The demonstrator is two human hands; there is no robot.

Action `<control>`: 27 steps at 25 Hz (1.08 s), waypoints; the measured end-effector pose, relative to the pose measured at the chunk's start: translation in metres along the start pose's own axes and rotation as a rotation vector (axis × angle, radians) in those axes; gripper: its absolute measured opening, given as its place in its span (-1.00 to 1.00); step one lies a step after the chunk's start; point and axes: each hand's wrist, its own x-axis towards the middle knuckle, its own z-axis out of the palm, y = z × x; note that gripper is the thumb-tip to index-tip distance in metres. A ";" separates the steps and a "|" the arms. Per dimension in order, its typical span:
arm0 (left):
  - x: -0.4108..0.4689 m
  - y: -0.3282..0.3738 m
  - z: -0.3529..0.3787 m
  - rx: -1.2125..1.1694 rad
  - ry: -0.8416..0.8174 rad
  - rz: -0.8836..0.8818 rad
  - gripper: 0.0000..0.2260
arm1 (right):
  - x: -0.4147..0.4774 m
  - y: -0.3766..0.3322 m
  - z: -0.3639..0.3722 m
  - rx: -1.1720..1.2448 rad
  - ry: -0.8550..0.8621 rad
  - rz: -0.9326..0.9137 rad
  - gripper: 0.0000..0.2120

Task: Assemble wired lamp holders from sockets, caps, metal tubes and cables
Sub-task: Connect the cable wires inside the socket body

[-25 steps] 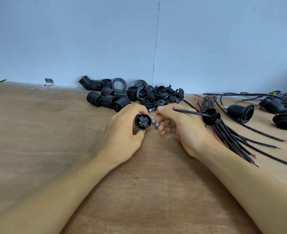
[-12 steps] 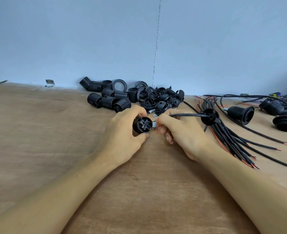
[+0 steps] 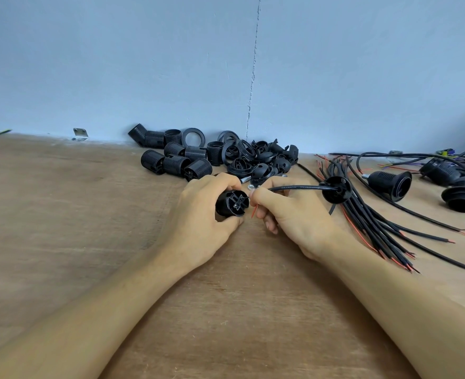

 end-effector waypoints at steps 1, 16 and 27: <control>0.000 0.000 0.000 -0.001 0.005 0.009 -0.49 | 0.000 0.000 0.000 -0.008 0.001 -0.005 -0.84; 0.000 0.001 0.000 0.000 0.040 -0.022 -0.51 | 0.001 0.004 -0.006 -0.094 -0.015 -0.014 -0.81; -0.001 0.006 0.000 -0.001 0.084 -0.013 -0.59 | -0.002 0.009 0.005 -0.207 0.085 -0.062 -0.85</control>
